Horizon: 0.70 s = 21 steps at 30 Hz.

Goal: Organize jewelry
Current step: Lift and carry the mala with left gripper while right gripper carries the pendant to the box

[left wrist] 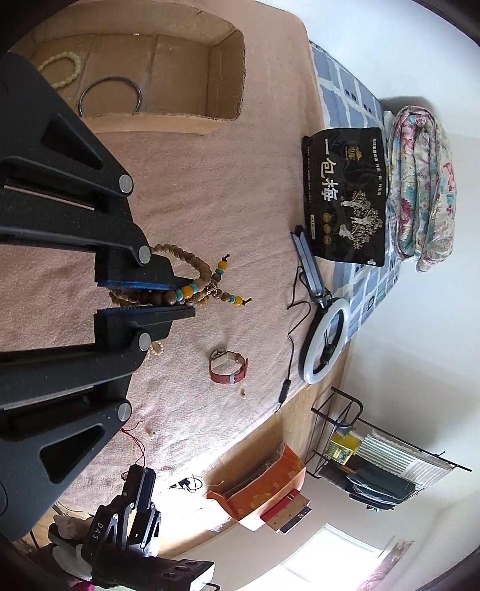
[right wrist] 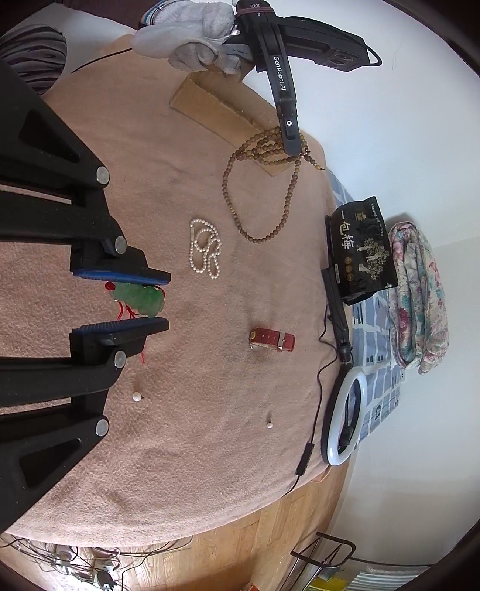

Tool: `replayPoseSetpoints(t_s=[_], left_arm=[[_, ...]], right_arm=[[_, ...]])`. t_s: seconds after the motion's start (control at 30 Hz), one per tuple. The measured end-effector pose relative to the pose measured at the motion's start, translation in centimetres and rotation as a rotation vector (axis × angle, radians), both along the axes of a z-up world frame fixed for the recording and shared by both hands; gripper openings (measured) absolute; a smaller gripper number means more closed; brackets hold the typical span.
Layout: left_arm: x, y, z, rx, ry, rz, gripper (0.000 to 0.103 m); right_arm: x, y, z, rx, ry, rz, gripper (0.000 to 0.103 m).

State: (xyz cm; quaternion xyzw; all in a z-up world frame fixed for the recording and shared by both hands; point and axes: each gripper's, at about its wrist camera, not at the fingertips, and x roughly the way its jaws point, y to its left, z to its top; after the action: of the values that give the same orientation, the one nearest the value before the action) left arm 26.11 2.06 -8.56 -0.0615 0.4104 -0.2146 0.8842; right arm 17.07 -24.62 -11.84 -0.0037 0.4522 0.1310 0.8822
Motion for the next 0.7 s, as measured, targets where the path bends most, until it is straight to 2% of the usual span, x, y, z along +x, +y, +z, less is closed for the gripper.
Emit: replayPoseSetpoints(t_s=[0.53, 0.7], left_arm=[[-3.5, 6.6, 6.0, -0.049, -0.102, 0.074, 0.004], [-4.0, 9.0, 8.8, -0.081, -0.139, 0.100, 0.004]], right_arm=[[-1.2, 6.1, 4.1, 0.004, -0.072, 0.094, 0.016], [-1.2, 8.2, 4.8, 0.004, -0.086, 0.131, 0.016]])
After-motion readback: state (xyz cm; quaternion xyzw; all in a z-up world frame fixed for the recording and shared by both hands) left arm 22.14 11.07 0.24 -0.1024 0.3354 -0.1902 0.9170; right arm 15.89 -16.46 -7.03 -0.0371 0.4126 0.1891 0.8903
